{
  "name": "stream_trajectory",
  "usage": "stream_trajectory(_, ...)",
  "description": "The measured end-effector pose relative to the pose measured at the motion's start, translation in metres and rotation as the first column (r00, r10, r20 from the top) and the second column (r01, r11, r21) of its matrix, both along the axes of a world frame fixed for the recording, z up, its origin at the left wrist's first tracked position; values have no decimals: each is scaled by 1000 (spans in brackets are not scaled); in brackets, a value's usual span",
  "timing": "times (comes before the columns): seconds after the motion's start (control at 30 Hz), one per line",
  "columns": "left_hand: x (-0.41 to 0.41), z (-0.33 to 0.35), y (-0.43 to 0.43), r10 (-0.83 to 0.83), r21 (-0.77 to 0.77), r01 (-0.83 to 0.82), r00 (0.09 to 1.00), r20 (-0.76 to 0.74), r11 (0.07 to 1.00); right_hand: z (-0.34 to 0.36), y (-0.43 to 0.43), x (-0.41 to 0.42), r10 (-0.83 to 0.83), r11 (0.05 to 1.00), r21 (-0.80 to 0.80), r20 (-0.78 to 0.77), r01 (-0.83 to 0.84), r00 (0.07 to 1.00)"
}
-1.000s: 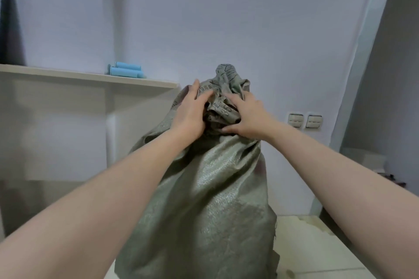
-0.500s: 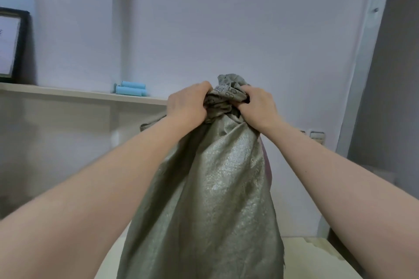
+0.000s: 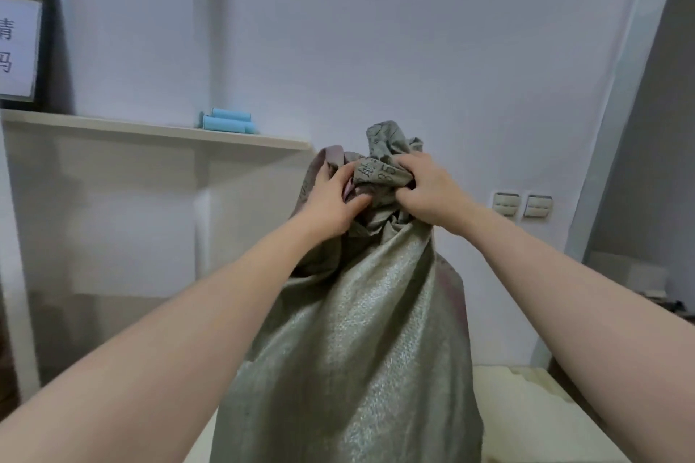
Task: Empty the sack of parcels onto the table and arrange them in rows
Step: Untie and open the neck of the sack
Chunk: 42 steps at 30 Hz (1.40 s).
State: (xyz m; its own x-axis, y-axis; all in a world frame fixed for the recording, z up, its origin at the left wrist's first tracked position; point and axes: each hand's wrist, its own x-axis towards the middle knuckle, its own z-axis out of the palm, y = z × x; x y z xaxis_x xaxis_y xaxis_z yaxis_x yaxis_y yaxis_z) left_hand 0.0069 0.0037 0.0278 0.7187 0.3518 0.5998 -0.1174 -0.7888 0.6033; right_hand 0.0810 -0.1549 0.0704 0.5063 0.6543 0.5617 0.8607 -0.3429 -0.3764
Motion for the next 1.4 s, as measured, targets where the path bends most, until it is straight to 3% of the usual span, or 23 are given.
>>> stream_trajectory(0.07,4,-4,3,-4,12,4,1000,8,1000,5,-4,-6,100,995,2,-248,-102,964)
stream_trajectory(0.2,8,-16,-5,41,-72,-30,988,150,997,5,-7,2,202,941,338,-494,-27,846)
stream_trajectory(0.23,7,-18,-9,72,-53,-63,981,181,997,0,-5,3,202,932,362,-545,11,814)
stream_trajectory(0.3,5,-23,-16,69,2,-72,972,226,997,-10,-2,12,33,969,216,-589,118,807)
stream_trajectory(0.37,3,-26,-22,72,-6,-73,961,268,997,-18,-1,17,-233,972,-88,-424,216,875)
stream_trajectory(0.43,3,-30,-25,114,-36,-108,951,287,994,-22,-3,18,-343,928,-244,-254,283,905)
stream_trajectory(0.53,8,-30,-20,127,-37,-122,968,216,992,-29,1,18,-221,964,-218,-330,154,918)
stream_trajectory(0.6,13,-27,-15,43,11,-44,992,120,999,-38,8,28,-161,981,-154,-337,115,928)
stream_trajectory(0.77,3,-18,4,-224,17,228,966,-128,973,-47,7,24,-290,955,-1,-232,298,928)
stream_trajectory(0.83,-8,-16,13,-111,161,149,969,-223,976,-50,8,24,-349,934,15,-166,356,922)
stream_trajectory(0.9,-18,-23,18,161,302,-54,926,-341,952,-52,9,22,-372,926,28,-122,378,920)
stream_trajectory(0.93,-20,-27,19,269,335,-138,882,-386,932,-51,9,21,-370,925,47,-113,377,922)
stream_trajectory(1.0,-27,-36,18,314,322,-183,851,-421,929,-50,8,14,-356,932,52,-55,359,933)
stream_trajectory(1.13,-39,-44,23,232,408,-102,931,-283,907,-47,7,-2,-334,942,-4,65,335,940)
stream_trajectory(1.23,-52,-24,18,246,381,-195,965,-89,904,-33,4,-9,-337,941,34,136,335,932)
stream_trajectory(1.4,-72,26,7,368,321,-412,910,190,853,18,-5,-14,-364,926,181,202,331,909)
